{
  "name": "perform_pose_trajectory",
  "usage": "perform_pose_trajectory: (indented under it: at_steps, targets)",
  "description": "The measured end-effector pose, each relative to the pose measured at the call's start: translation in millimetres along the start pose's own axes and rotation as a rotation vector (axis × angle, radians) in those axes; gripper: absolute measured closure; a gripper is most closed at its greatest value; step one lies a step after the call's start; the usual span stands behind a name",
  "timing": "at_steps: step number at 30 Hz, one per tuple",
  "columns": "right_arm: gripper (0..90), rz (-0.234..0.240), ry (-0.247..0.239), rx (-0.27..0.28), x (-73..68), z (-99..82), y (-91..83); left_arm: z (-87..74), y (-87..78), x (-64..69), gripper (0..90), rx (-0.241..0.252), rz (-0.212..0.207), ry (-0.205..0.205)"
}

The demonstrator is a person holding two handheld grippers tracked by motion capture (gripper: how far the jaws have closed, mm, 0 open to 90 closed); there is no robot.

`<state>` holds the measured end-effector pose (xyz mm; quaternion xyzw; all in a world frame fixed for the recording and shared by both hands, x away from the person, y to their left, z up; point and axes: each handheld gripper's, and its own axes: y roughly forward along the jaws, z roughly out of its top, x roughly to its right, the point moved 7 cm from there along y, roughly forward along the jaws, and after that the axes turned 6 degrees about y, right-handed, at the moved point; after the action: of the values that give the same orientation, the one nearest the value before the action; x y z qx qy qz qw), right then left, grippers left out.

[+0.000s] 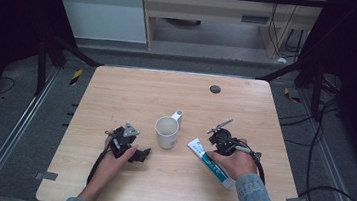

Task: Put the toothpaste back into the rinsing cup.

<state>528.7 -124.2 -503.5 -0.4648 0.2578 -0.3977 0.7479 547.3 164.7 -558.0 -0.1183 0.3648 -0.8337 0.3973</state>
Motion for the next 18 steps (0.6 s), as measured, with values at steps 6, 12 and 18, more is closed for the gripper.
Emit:
perform_pose_trajectory:
  at_steps: [6, 12, 18]
  targets:
    - [49.4, 0.01, -0.005, -0.015, -2.2, 0.3, 3.2, 0.0, 0.0, 0.0, 0.0, 0.0, 0.0, 0.0]
    - [48.0, 0.009, -0.005, -0.032, -2.7, 1.0, 5.5, 0.0, 0.0, 0.0, 0.0, 0.0, 0.0, 0.0]
    - [47.4, 0.016, -0.011, -0.042, -4.4, 0.9, 8.3, 0.1, 0.1, -0.1, 0.0, 0.0, 0.0, 0.0]
